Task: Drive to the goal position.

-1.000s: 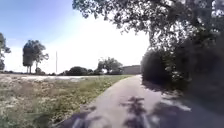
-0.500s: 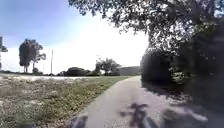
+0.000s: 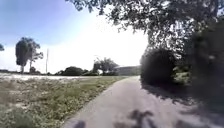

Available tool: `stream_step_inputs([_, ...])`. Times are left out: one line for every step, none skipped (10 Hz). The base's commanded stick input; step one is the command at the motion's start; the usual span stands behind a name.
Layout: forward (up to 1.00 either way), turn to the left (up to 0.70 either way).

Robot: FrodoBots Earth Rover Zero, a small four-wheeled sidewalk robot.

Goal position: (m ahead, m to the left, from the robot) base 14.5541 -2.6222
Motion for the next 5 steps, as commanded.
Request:
stream_step_inputs([0.7, 0.0])
stream_step_inputs([0.7, 0.0])
stream_step_inputs([0.7, 0.0])
stream_step_inputs([0.7, 0.0])
stream_step_inputs([0.7, 0.0])
